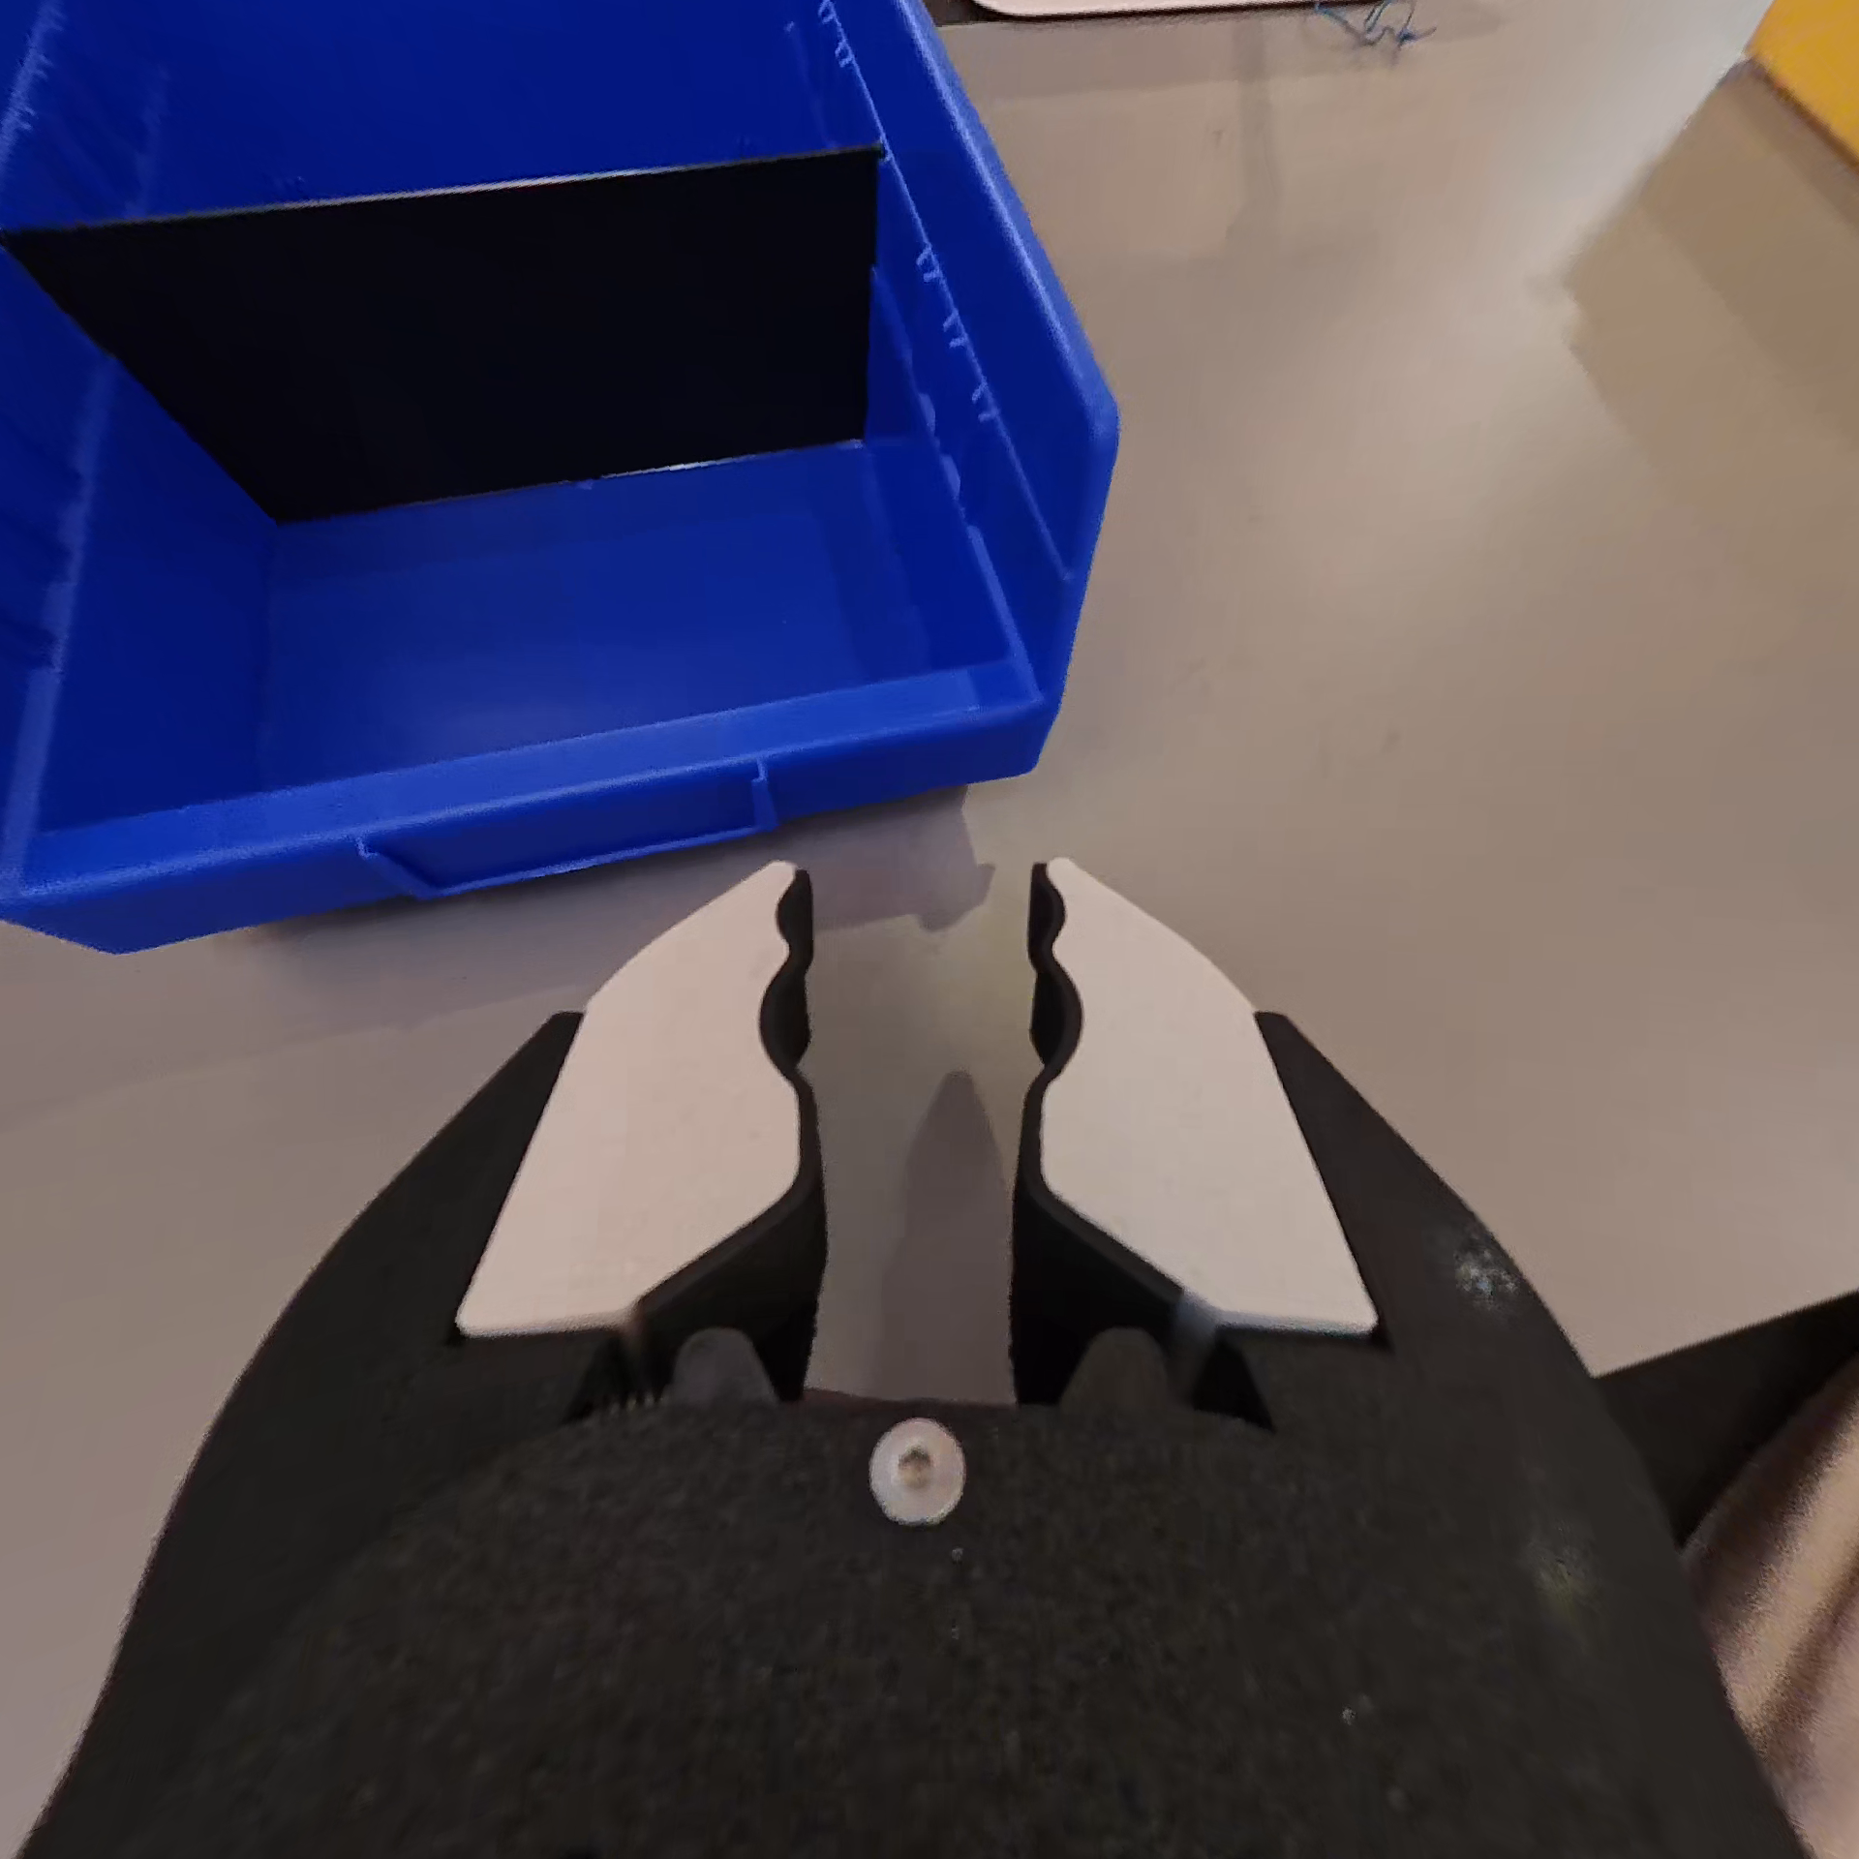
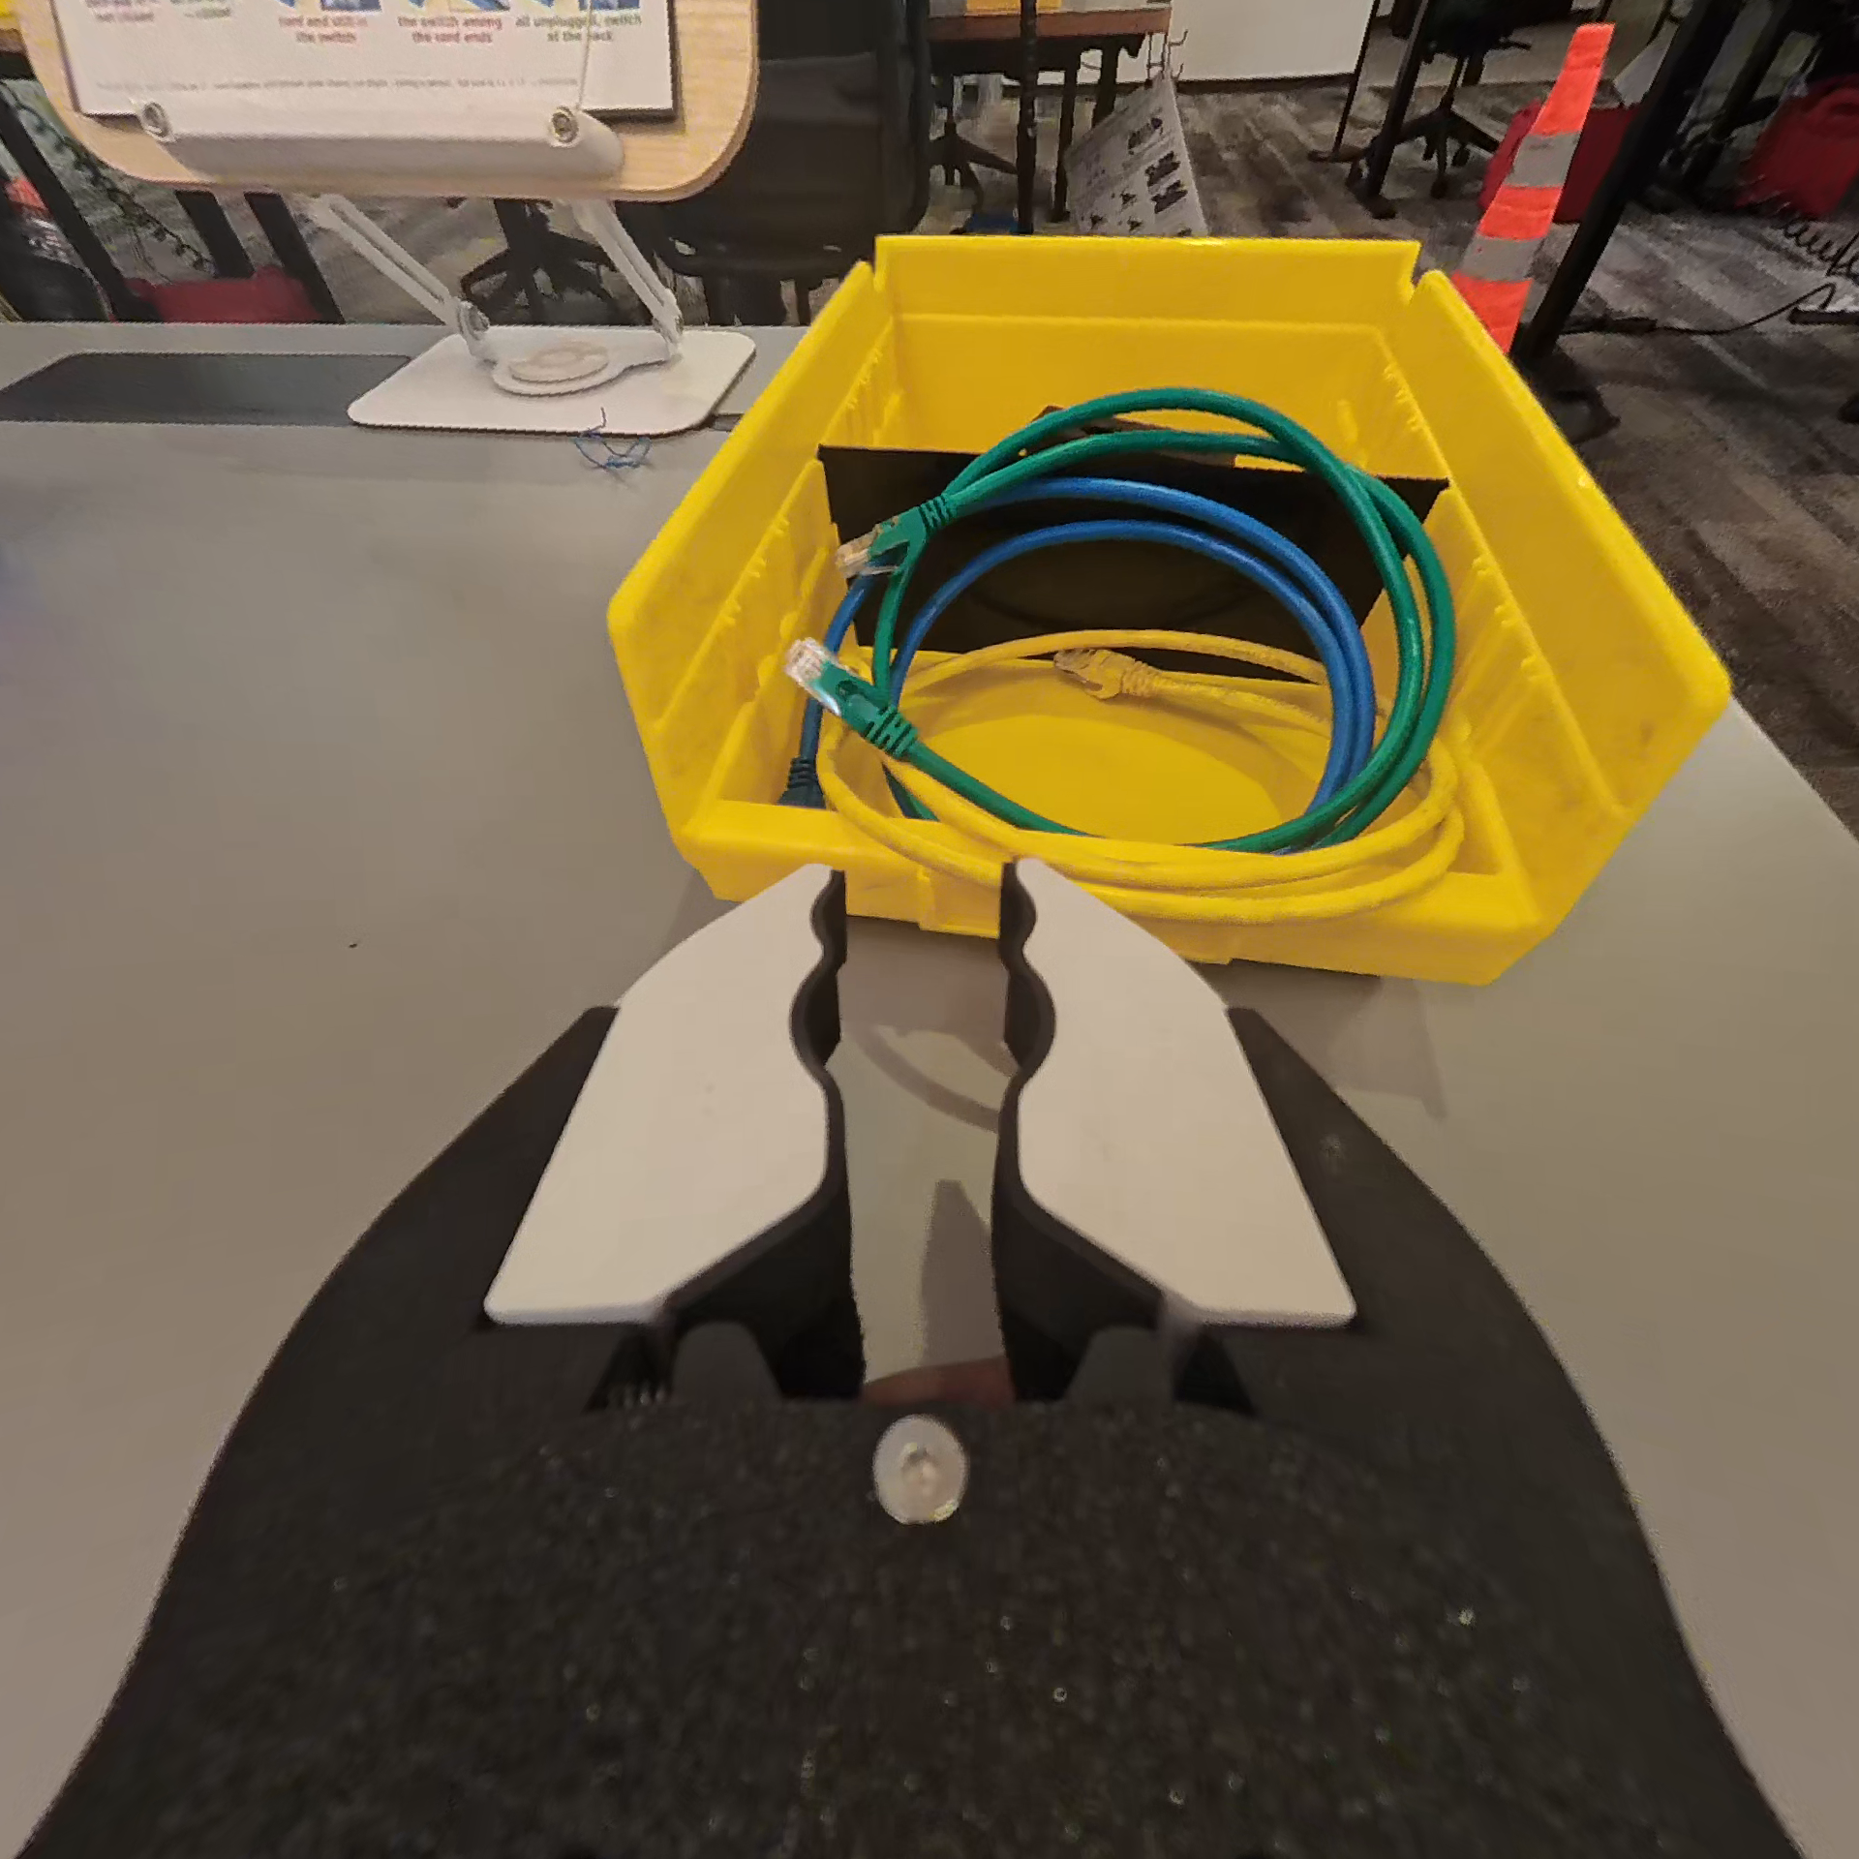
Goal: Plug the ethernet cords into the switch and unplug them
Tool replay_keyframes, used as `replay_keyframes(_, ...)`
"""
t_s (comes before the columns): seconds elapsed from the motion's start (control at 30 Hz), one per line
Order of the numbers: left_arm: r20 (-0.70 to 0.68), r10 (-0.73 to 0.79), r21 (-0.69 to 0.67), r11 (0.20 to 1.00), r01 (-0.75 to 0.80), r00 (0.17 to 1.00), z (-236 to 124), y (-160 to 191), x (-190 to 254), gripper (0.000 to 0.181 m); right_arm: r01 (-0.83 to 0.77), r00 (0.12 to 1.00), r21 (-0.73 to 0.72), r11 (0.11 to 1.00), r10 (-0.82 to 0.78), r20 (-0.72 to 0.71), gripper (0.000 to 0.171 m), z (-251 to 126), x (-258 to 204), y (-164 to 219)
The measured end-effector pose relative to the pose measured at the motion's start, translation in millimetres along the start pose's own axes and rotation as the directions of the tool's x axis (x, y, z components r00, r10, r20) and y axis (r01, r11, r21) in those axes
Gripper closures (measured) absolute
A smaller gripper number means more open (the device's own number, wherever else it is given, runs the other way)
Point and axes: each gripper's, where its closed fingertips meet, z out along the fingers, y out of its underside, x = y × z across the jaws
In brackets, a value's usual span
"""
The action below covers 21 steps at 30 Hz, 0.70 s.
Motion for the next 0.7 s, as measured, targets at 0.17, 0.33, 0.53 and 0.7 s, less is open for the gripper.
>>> replay_keyframes(0.17,-0.012,0.01,-0.021,1.0,-0.01,1.0,2,6,6,0.14,-0.023,1.0,-0.006,1.0,0.023,-0.009,0.142,6,7,-2)
replay_keyframes(0.33,-0.002,0.032,-0.028,0.999,-0.032,0.999,-3,11,9,0.14,-0.029,0.999,-0.002,1.0,0.029,0.02,0.141,11,0,-4)
replay_keyframes(0.53,0.029,0.046,-0.037,0.998,-0.045,0.999,-10,19,9,0.14,0.026,0.978,0.011,1.0,-0.027,0.205,0.11,30,-61,-13)
replay_keyframes(0.7,0.049,0.054,-0.072,0.996,-0.05,0.997,-8,30,6,0.14,0.016,0.984,-0.018,1.0,-0.013,0.175,0.098,65,-83,-24)
